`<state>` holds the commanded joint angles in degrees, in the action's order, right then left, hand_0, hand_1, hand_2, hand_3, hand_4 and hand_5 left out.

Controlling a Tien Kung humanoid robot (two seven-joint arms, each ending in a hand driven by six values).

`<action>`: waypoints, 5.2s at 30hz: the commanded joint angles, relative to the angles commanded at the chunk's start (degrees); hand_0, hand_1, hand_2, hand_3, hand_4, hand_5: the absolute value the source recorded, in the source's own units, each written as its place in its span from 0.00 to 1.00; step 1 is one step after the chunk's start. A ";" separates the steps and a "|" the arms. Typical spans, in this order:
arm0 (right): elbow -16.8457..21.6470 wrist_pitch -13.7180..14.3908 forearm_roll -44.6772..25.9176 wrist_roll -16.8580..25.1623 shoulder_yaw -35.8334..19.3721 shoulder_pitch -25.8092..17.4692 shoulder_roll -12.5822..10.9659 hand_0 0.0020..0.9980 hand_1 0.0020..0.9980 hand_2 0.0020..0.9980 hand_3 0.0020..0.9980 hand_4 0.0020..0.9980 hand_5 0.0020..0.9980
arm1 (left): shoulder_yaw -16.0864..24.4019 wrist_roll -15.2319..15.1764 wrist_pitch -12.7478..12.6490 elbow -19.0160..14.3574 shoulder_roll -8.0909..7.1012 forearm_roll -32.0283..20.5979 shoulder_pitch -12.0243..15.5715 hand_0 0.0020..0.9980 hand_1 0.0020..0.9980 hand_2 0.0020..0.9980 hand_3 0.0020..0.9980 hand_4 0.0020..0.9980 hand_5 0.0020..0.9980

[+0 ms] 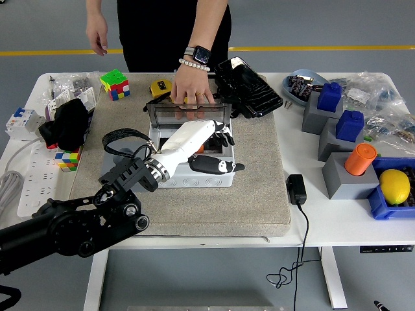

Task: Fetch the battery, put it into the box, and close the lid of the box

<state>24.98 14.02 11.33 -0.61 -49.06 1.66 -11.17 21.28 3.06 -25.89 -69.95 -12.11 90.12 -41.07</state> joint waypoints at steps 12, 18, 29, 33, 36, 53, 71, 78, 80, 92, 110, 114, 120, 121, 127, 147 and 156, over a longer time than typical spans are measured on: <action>-0.03 -0.01 -0.15 0.05 0.15 -0.12 -0.01 0.57 0.63 0.64 0.54 0.86 0.38 | 1.10 -1.70 -1.15 2.20 -1.06 -0.84 0.42 0.43 0.55 0.52 0.51 1.00 0.54; 0.01 -0.03 -0.19 0.10 -0.10 -0.14 0.06 0.57 0.63 0.64 0.54 0.86 0.38 | 1.88 -1.50 -1.06 2.83 -2.15 -0.78 1.23 0.42 0.53 0.52 0.51 1.00 0.53; 0.05 0.01 -0.05 0.16 -0.50 -0.28 0.02 0.57 0.63 0.64 0.54 0.86 0.38 | 3.52 -0.92 -0.86 0.99 -5.02 0.17 3.48 0.41 0.52 0.51 0.51 1.00 0.53; 0.01 -0.02 -0.06 0.15 -0.47 -0.33 0.01 0.57 0.63 0.64 0.54 0.86 0.38 | 3.98 -0.79 -0.73 0.79 -5.79 0.27 4.08 0.40 0.51 0.51 0.51 1.00 0.52; 0.05 -0.02 0.00 0.18 -0.50 -0.41 0.00 0.57 0.63 0.64 0.54 0.86 0.38 | 4.75 -0.79 -0.73 0.44 -6.48 0.47 4.82 0.38 0.51 0.50 0.51 1.00 0.52; 0.05 -0.01 0.05 0.18 -0.71 -0.43 -0.05 0.57 0.63 0.64 0.54 0.86 0.38 | 7.49 1.37 0.92 -3.97 -10.43 1.90 8.12 0.36 0.49 0.50 0.50 1.00 0.52; 0.04 -0.01 -0.18 0.16 -0.37 -0.39 -0.13 0.57 0.63 0.64 0.54 0.86 0.38 | 14.63 -0.29 0.26 -6.99 -8.45 1.99 1.25 0.47 0.61 0.57 0.56 1.00 0.53; 0.08 0.03 -0.24 0.20 -0.20 -0.25 -0.28 0.57 0.63 0.64 0.54 0.86 0.38 | 12.93 7.13 6.47 -2.74 -7.94 5.01 -2.85 0.73 0.76 0.73 0.72 1.00 0.65; 0.11 0.03 -0.23 0.22 -0.25 -0.24 -0.28 0.57 0.63 0.64 0.54 0.86 0.38 | 12.13 9.81 9.01 -3.31 -8.43 5.44 -3.50 0.73 0.76 0.73 0.72 1.00 0.65; 0.12 0.02 -0.26 0.21 -0.29 -0.38 -0.32 0.57 0.63 0.64 0.54 0.86 0.38 | 11.58 17.77 17.79 -12.45 -11.76 6.01 -3.57 0.46 0.60 0.59 0.63 1.00 0.70; 0.17 0.00 -0.30 0.28 -0.10 -0.61 -0.27 0.57 0.63 0.63 0.54 0.86 0.37 | 10.18 18.23 18.77 -17.25 -12.86 3.66 -0.14 0.40 0.55 0.56 0.60 1.00 0.71; 0.23 0.00 -0.25 0.32 -0.16 -0.46 -0.23 0.57 0.63 0.63 0.54 0.86 0.37 | 9.17 17.64 18.34 -16.51 -12.31 3.11 0.84 0.39 0.54 0.55 0.59 1.00 0.71; 0.23 0.03 -0.29 0.31 -0.19 -0.54 -0.23 0.57 0.63 0.63 0.54 0.86 0.37 | 8.70 16.76 17.66 -16.76 -11.88 2.37 1.74 0.39 0.54 0.55 0.59 1.00 0.71; 0.21 0.02 -0.32 0.31 -0.17 -0.55 -0.24 0.57 0.63 0.63 0.54 0.86 0.37 | 8.80 16.58 17.51 -16.82 -11.84 2.37 1.83 0.39 0.54 0.55 0.59 1.00 0.71; 0.27 0.01 -0.22 0.33 -0.11 -0.53 -0.27 0.57 0.63 0.63 0.54 0.86 0.37 | 9.59 15.22 16.31 -17.27 -11.90 2.11 2.45 0.38 0.53 0.55 0.59 1.00 0.71; -0.27 -0.68 -0.72 -0.33 0.73 -0.11 -0.10 0.57 0.63 0.63 0.54 0.86 0.37 | 29.97 -18.79 2.26 -8.77 -4.79 -33.69 17.59 0.78 0.79 0.79 0.77 1.00 0.70; -0.26 -0.63 -0.70 -0.39 0.82 0.43 -0.31 0.57 0.63 0.64 0.54 0.86 0.38 | 32.54 -30.20 2.72 -5.50 -3.45 -48.06 20.67 0.74 0.76 0.77 0.76 1.00 0.69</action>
<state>24.72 13.39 10.62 -1.00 -48.24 2.09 -11.49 53.82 -27.14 -23.17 -75.45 -15.56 42.07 -20.41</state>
